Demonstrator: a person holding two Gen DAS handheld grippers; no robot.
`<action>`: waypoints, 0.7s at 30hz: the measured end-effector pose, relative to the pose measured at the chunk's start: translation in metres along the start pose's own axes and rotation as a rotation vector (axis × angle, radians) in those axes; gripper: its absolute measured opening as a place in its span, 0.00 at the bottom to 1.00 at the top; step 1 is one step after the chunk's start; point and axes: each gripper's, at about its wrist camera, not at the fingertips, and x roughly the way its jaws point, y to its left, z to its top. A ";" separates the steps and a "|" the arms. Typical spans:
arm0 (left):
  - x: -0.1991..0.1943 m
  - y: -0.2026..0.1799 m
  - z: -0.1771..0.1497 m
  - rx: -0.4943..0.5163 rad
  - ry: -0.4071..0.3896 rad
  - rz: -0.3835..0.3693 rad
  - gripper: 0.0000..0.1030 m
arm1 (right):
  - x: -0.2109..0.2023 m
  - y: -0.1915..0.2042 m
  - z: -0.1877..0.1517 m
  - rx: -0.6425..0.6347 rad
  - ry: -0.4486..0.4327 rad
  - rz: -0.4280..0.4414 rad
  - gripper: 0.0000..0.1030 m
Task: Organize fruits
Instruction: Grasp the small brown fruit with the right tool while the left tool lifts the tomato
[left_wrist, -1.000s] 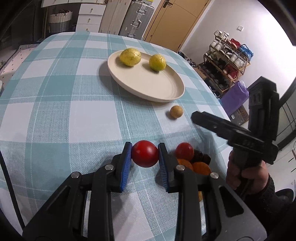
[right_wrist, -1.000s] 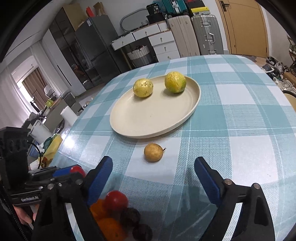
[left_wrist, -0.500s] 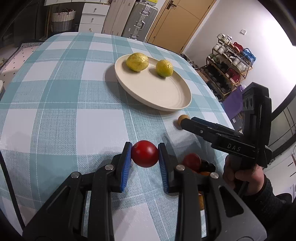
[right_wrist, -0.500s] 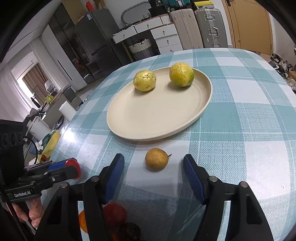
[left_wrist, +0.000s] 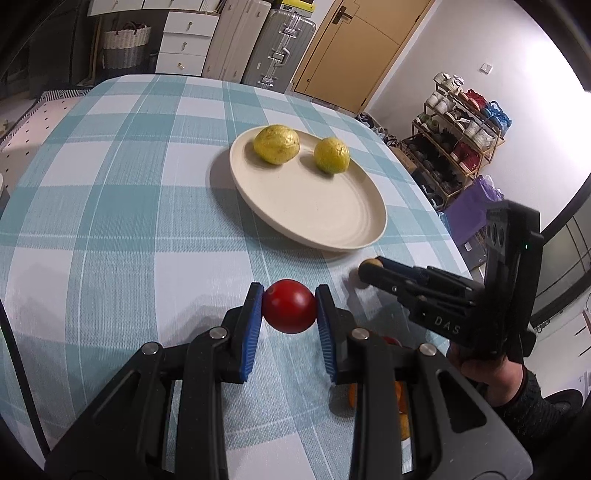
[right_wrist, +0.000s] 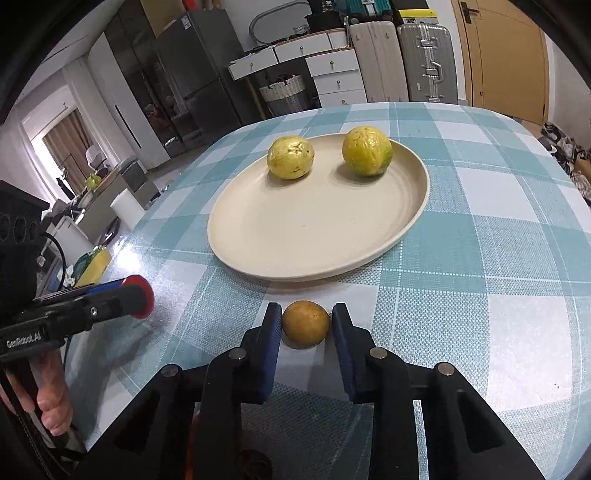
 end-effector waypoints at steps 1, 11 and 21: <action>0.001 0.000 0.002 0.002 -0.001 0.000 0.25 | -0.002 0.000 0.000 0.002 -0.002 0.005 0.28; 0.012 -0.003 0.031 0.026 -0.020 0.008 0.25 | -0.030 0.005 0.017 0.002 -0.064 0.063 0.28; 0.026 -0.006 0.072 0.042 -0.034 0.018 0.25 | -0.040 0.011 0.068 -0.043 -0.118 0.092 0.28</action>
